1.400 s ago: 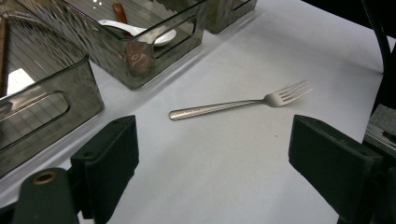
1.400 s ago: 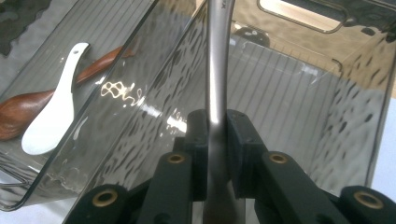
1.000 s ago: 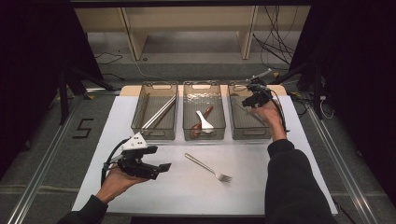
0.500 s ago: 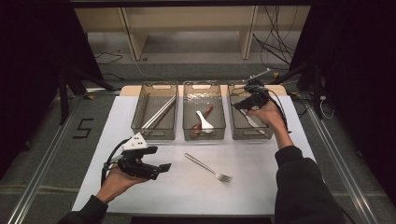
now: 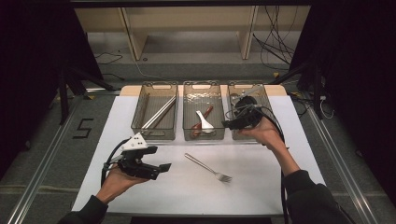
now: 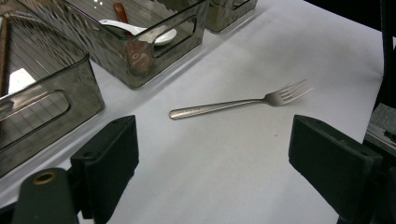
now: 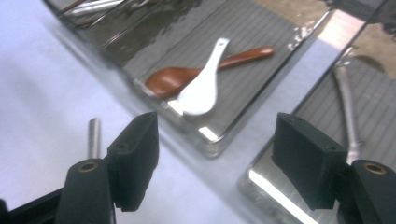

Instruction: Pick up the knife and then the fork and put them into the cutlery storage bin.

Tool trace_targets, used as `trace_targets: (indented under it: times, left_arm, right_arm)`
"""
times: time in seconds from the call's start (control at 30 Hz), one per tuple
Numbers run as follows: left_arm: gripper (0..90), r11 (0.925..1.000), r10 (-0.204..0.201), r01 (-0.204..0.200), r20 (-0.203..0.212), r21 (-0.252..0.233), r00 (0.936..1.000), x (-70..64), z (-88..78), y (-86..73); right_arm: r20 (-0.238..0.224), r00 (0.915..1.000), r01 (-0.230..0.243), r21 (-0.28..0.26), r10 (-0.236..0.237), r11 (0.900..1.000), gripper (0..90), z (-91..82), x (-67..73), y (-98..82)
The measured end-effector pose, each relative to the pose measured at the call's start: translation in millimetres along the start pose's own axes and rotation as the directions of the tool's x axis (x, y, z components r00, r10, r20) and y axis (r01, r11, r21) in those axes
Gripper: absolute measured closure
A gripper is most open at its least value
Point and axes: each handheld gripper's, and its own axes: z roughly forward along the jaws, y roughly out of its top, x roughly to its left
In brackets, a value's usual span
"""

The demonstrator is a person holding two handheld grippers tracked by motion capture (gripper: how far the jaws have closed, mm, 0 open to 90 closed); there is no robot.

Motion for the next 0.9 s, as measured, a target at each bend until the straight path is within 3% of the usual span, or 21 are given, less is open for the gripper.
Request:
trace_targets:
  times: [0.3,0.9]
  left_arm:
    - [15.6,1.0000,0.000,0.000,0.000,-0.008,1.0000,-0.4,0.1,0.5]
    - [15.6,1.0000,0.006,-0.006,0.003,-0.004,1.0000,-0.4,-0.6,0.4]
  right_arm:
    - [-0.043,0.9987,0.026,-0.008,-0.026,1.000,32.3,-2.2,23.9,-18.7]
    - [-0.108,0.9873,0.127,0.092,-0.117,0.988,33.0,23.2,60.3,-29.0]
